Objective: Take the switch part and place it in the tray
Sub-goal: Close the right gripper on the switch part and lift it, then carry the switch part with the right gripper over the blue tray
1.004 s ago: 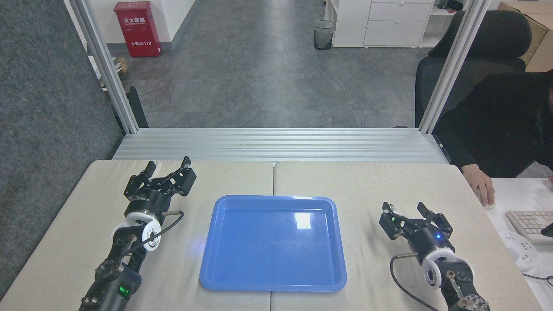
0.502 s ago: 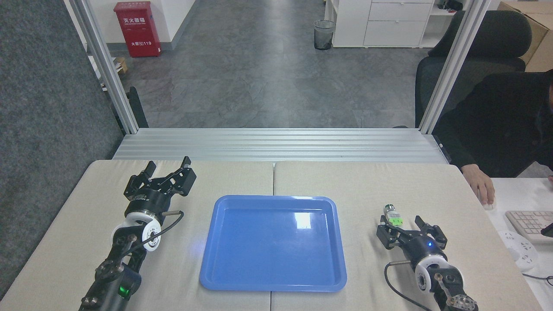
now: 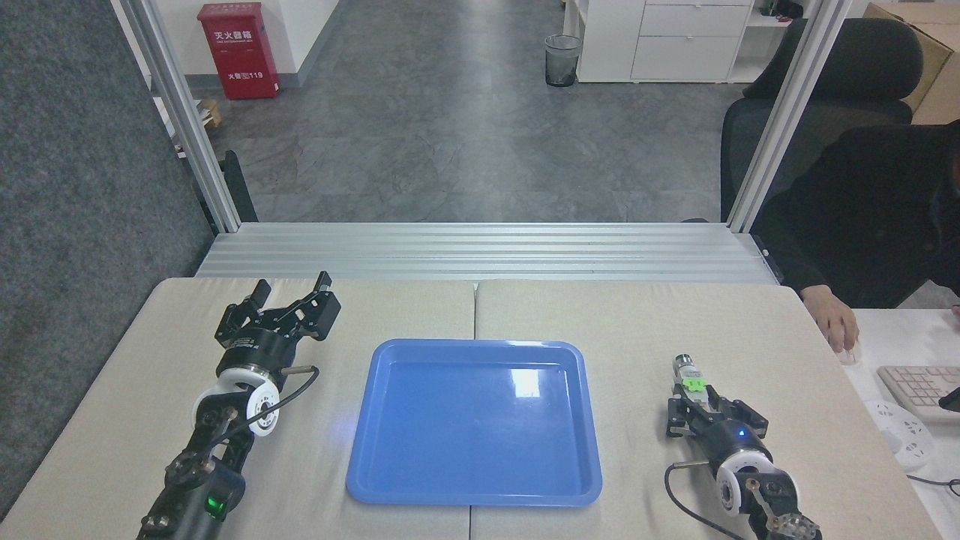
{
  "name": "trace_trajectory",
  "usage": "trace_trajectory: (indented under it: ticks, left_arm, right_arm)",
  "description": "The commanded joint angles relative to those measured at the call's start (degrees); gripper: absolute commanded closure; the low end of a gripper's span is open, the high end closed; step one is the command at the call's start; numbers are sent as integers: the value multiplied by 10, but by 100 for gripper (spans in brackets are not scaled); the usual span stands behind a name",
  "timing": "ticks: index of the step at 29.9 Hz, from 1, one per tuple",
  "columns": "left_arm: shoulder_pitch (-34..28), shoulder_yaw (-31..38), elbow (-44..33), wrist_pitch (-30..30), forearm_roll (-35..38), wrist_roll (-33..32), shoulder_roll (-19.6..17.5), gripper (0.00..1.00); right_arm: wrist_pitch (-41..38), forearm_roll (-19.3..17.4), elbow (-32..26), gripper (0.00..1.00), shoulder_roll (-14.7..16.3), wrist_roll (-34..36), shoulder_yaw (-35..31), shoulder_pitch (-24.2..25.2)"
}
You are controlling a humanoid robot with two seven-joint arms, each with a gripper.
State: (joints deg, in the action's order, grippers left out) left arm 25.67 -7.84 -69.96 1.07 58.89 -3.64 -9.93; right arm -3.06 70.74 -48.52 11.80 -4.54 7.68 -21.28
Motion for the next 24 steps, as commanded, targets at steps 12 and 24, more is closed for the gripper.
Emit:
trace_trajectory:
  ticks: [12, 24]
  left_arm:
    - [0, 0, 0, 0, 0, 0, 0, 0]
    - [0, 0, 0, 0, 0, 0, 0, 0]
  right_arm:
    - [48, -51, -175, 100, -3, -12, -11, -17]
    - [53, -25, -409, 100, -126, -126, 171, 66]
